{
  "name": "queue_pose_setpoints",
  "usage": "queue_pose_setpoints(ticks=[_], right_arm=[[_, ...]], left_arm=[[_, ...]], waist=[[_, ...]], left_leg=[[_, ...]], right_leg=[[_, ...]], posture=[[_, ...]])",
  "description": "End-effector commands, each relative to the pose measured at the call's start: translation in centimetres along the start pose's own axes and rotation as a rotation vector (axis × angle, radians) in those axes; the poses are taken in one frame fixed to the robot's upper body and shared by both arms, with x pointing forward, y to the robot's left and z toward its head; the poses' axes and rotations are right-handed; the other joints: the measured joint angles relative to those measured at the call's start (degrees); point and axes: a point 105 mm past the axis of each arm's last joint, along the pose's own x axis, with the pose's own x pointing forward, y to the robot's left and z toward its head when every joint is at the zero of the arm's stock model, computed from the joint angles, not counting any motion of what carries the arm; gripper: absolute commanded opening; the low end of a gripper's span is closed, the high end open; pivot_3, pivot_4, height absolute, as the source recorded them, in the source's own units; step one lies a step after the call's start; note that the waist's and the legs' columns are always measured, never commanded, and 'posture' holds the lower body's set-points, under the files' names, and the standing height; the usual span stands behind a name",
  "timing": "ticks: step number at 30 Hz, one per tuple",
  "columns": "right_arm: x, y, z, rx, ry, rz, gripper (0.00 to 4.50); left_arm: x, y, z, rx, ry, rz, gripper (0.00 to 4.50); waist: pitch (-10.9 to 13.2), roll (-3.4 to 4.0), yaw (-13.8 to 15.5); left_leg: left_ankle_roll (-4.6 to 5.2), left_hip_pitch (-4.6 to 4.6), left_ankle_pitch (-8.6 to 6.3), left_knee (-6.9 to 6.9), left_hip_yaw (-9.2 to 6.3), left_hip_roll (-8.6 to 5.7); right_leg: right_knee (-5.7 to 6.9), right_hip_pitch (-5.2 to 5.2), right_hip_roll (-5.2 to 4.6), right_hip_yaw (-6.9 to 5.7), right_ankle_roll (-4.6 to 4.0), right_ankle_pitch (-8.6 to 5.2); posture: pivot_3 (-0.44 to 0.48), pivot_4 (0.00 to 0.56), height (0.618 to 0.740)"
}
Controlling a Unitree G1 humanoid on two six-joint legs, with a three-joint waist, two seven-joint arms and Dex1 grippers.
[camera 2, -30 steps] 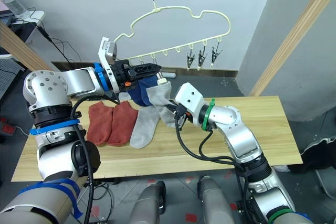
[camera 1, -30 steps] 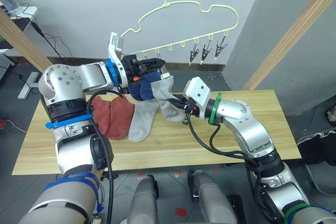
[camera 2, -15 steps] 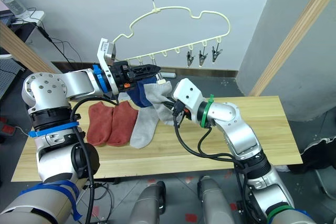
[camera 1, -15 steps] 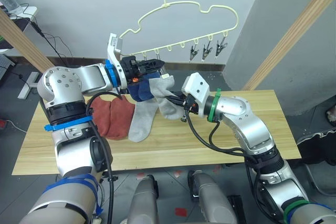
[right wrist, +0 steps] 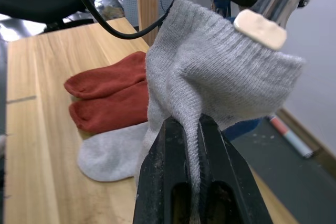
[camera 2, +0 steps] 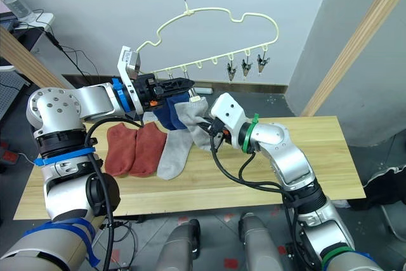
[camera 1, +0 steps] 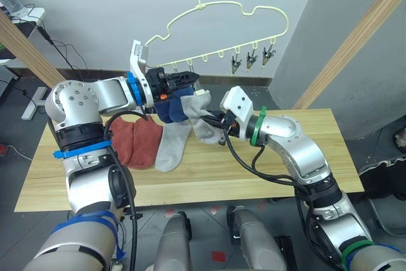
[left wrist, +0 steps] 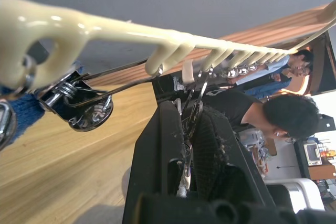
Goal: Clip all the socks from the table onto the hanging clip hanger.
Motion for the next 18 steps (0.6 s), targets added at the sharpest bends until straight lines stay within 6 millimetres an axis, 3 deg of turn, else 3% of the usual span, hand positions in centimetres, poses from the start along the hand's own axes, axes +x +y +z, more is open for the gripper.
queue_pose_setpoints(ticks=[1, 18], right_arm=[[-0.6, 0.1, 1.1, 0.035, -0.05, 0.011, 0.03], [-1.2, -0.4, 2.3, 0.157, -0.083, 0.034, 0.03]], left_arm=[[-0.3, -0.9, 0.3, 0.041, 0.0, -0.028, 0.22], [-0.1, -1.1, 0.2, 0.051, 0.01, -0.041, 0.22]], waist=[[0.0, 0.0, 0.01], [0.0, 0.0, -0.02]], left_leg=[[0.0, 0.0, 0.0, 0.0, 0.01, 0.0], [0.01, -0.01, 0.0, -0.01, 0.01, 0.0]], right_leg=[[0.0, 0.0, 0.0, 0.0, 0.0, 0.0], [-0.02, -0.01, 0.0, 0.0, 0.0, 0.0]], posture=[[-0.053, 0.285, 0.74], [-0.062, 0.289, 0.74]])
